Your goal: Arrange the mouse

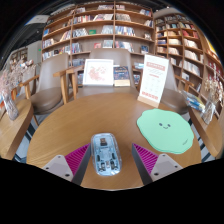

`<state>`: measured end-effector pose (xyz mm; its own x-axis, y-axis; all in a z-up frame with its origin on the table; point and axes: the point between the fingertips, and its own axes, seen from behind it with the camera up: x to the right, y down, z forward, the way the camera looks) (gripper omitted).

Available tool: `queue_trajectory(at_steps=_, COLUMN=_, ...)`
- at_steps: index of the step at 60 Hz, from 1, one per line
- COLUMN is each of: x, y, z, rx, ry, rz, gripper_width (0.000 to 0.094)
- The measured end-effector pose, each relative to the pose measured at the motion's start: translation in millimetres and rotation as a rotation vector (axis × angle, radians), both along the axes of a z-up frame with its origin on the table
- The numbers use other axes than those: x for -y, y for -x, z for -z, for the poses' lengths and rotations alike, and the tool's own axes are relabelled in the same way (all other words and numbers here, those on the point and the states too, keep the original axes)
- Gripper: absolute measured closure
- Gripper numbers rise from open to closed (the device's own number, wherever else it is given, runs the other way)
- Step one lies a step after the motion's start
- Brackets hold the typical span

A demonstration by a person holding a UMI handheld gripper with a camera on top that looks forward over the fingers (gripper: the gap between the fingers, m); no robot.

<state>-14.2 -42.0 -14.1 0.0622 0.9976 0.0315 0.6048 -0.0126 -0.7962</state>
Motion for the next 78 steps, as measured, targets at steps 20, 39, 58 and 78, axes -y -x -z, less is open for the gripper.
queue_trajectory(at_steps=20, x=-3.0, y=7.3, z=-6.2, rx=0.010, ry=0.010, rz=0.023, gripper_width=0.0510)
queue_trajectory(at_steps=39, x=-115.8, y=44.0, z=-98.3, rx=-0.118, ry=-0.044, rz=0.084, gripper_width=0.0507)
queue_trajectory(at_steps=58, x=-216.0, y=68.5, z=-15.5, rx=-0.009, ry=-0.046, rz=0.138, gripper_width=0.0510)
queue_trajectory(at_steps=78, x=-226.0, y=51.1, z=-18.0, rx=-0.013, ry=0.007, rz=0.176, gripper_width=0.0104)
